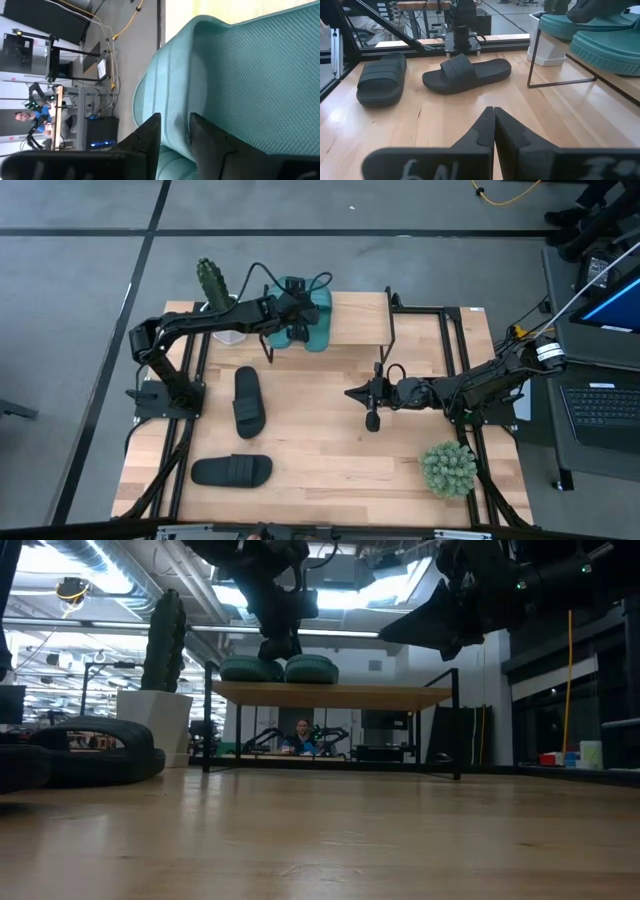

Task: Pick and place slides into the shelf
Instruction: Put the green slipper on the shelf

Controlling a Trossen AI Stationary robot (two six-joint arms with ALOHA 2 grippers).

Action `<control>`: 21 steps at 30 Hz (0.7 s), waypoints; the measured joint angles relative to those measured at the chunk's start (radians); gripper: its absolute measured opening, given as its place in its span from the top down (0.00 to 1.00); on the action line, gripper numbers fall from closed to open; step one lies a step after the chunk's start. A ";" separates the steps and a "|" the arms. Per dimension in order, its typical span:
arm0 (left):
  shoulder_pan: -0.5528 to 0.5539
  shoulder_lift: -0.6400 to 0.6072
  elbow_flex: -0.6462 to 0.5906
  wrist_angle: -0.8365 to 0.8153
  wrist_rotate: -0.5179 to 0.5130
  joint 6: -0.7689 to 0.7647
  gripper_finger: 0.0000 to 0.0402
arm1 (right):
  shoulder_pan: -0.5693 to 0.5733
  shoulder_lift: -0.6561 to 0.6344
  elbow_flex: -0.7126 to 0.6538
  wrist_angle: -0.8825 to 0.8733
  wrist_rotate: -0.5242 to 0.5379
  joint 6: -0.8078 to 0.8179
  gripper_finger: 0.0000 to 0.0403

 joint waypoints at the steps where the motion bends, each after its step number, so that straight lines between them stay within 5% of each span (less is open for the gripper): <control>1: 0.000 0.000 0.000 -0.002 0.000 0.000 0.78 | 0.000 0.000 0.000 0.000 0.000 0.000 0.98; 21: 0.000 0.000 0.000 -0.002 -0.001 -0.010 0.99 | 0.000 0.000 0.000 0.002 0.000 0.000 0.98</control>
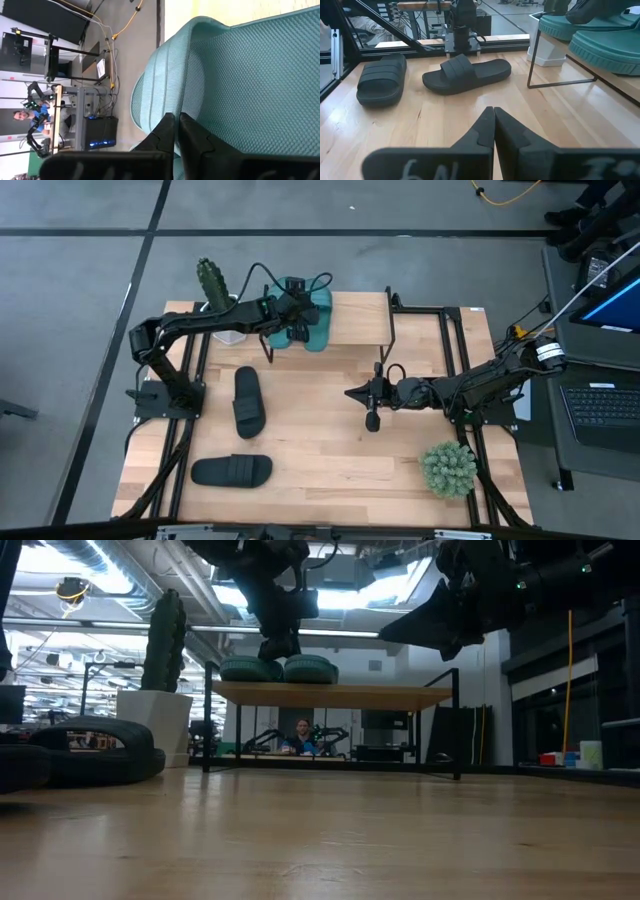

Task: Pick and place slides into the shelf
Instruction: Put the green slipper on the shelf

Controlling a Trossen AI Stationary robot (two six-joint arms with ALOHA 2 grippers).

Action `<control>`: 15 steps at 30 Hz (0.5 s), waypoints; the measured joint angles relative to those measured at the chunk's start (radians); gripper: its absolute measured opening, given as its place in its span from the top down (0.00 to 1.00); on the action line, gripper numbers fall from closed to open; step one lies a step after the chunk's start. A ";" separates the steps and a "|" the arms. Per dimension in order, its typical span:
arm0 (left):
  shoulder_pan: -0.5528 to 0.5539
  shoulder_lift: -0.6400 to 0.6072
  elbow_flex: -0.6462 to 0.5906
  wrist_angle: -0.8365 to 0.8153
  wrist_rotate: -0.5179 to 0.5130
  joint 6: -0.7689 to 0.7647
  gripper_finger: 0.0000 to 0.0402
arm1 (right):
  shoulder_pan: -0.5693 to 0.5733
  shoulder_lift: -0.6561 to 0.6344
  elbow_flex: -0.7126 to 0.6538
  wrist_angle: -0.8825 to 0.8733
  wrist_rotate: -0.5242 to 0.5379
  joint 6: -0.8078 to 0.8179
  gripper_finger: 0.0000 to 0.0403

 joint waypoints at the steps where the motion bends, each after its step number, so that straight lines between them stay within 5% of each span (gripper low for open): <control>1: 0.000 0.000 0.000 0.000 0.000 0.000 0.99 | 0.000 0.000 0.000 0.000 0.000 0.000 0.98; 15: -0.017 0.000 0.000 -0.026 -0.124 0.006 0.97 | 0.000 0.000 0.000 0.000 0.000 0.000 0.98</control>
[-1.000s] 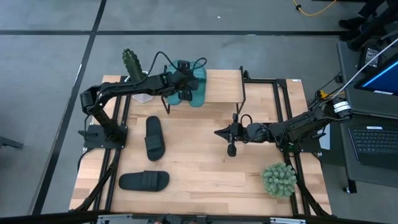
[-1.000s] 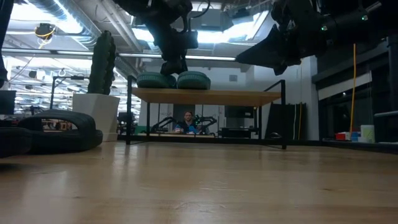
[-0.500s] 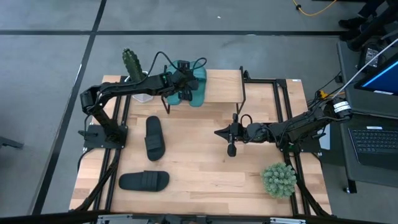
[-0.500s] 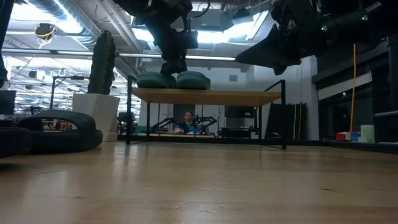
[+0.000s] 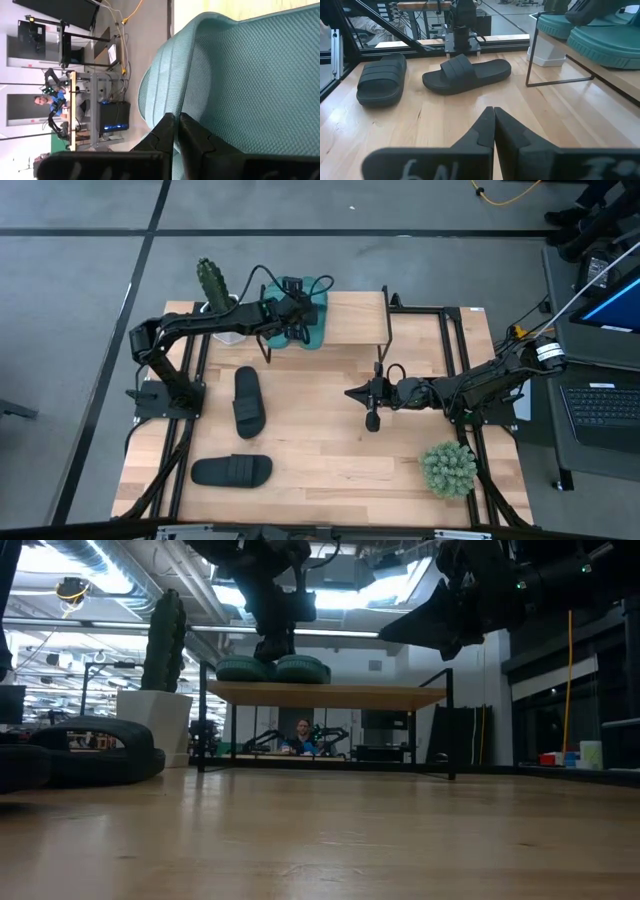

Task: Pick and place slides into the shelf
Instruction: Put the green slipper on the shelf, then put the black slipper on the shelf

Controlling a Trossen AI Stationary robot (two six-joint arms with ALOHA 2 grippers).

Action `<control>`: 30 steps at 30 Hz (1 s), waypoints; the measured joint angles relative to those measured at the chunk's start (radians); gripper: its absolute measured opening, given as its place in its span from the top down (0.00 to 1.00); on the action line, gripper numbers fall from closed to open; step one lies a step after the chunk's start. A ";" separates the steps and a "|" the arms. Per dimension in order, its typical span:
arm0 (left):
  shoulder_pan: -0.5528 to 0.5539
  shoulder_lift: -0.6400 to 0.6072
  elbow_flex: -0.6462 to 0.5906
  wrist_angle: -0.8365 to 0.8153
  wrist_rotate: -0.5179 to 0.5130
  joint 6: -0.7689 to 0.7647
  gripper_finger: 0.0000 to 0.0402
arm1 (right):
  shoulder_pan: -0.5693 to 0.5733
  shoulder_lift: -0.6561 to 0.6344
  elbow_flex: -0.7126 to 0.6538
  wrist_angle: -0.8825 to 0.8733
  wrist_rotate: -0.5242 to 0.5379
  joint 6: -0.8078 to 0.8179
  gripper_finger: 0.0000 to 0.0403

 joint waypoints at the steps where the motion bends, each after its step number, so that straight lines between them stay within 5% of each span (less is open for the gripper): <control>1: -0.003 0.000 0.000 0.000 0.000 0.000 0.96 | 0.000 0.000 0.000 0.000 0.000 0.000 0.98; 24: -0.042 -0.002 0.000 -0.021 -0.008 -0.006 0.78 | 0.000 0.000 0.000 0.000 0.000 0.006 0.98; 30: -0.071 -0.002 0.000 -0.023 -0.116 0.002 0.76 | 0.000 0.000 0.000 0.000 0.000 0.007 0.98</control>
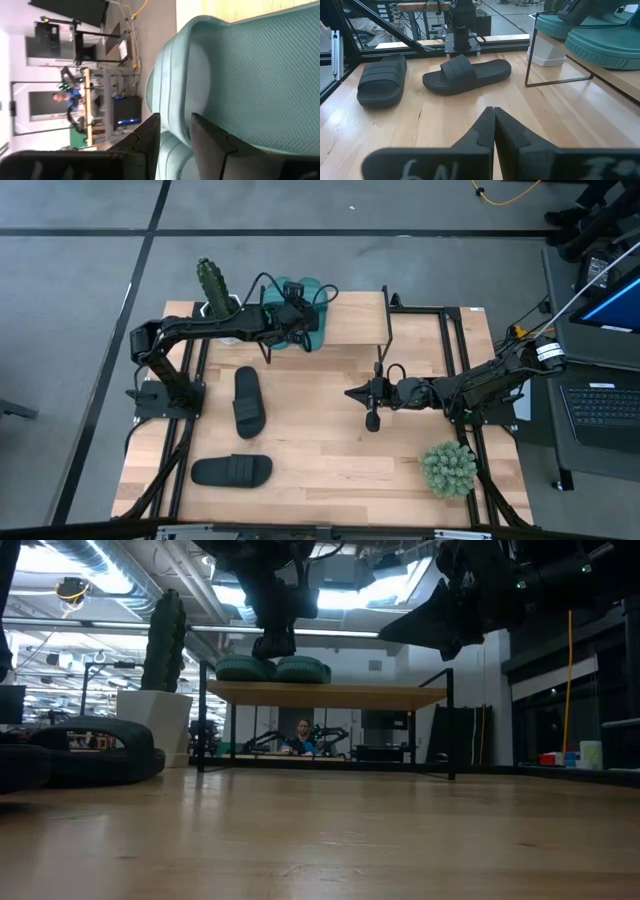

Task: Pick and place slides into the shelf
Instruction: Put the black slipper on the shelf

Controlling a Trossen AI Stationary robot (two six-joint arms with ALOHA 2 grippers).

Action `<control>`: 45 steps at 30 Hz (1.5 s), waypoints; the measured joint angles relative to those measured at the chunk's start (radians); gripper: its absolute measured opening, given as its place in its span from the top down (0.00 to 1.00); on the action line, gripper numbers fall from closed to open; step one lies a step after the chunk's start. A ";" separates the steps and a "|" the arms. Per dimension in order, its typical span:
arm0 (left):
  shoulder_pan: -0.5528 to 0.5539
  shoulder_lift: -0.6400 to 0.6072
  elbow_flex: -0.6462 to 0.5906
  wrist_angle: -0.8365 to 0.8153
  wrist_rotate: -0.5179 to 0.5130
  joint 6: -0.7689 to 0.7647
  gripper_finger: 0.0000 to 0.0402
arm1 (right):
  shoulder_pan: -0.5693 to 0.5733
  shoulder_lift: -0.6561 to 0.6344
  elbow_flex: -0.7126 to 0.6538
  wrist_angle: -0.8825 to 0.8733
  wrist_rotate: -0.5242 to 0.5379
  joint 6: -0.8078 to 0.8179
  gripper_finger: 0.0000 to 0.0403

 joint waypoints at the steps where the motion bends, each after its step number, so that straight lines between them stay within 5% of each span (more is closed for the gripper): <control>1: -0.005 0.000 0.000 -0.001 -0.012 0.004 0.76 | 0.000 0.000 0.000 0.000 0.000 0.000 0.98; 15: -0.114 -0.158 0.000 0.000 -0.012 0.028 0.81 | 0.000 0.000 0.000 0.000 0.000 -0.002 0.98; 25: -0.159 -0.398 -0.015 -0.119 0.263 -0.309 0.83 | 0.000 0.000 0.000 0.007 0.000 -0.061 0.98; 32: -0.213 -0.561 -0.246 -0.087 0.321 -0.477 0.83 | 0.024 0.000 -0.003 -0.002 0.000 -0.033 0.98; 39: -0.332 -0.709 -0.549 0.153 0.324 -0.599 0.83 | 0.087 0.000 -0.027 -0.008 0.000 0.005 0.98; 45: -0.447 -0.774 -0.694 0.262 0.323 -0.678 0.83 | 0.140 0.000 -0.037 -0.007 0.000 0.052 0.98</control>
